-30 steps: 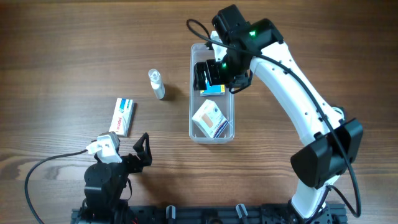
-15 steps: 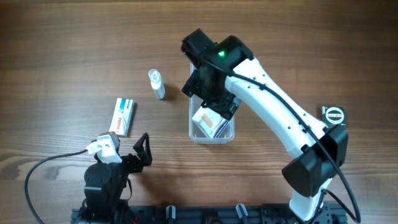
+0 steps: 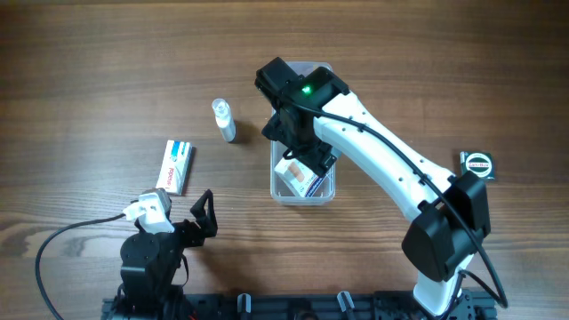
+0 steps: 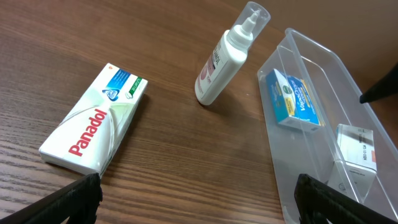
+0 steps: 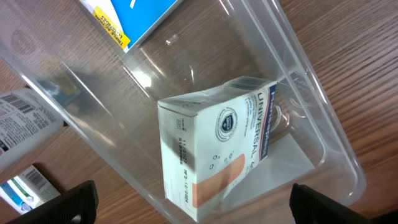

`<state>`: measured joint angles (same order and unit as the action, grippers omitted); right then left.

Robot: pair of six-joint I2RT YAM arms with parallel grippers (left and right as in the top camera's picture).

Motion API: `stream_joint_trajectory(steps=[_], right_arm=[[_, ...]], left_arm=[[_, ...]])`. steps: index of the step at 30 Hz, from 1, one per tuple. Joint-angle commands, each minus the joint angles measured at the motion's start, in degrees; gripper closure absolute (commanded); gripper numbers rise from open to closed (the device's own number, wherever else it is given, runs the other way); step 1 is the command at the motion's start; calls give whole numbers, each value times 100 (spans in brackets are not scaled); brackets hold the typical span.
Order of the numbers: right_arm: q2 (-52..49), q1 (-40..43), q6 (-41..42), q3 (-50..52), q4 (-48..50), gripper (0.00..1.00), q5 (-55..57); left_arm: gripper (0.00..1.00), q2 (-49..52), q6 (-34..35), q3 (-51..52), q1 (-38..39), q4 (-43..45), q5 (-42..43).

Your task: Pack container

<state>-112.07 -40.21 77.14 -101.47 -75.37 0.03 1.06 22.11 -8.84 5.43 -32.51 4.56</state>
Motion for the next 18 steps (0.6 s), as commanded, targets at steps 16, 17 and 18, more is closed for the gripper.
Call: stream_joint_trajectory(steps=[16, 17, 18], right_arm=[[-710, -7, 1161, 175, 125, 0, -127], [-710, -7, 1161, 175, 122, 0, -109], [-710, -7, 1150, 175, 118, 0, -85]], left_arm=[[0, -24, -111, 15, -46, 35, -9], [0, -24, -111, 15, -46, 35, -9], [0, -24, -111, 15, -46, 35, -9]])
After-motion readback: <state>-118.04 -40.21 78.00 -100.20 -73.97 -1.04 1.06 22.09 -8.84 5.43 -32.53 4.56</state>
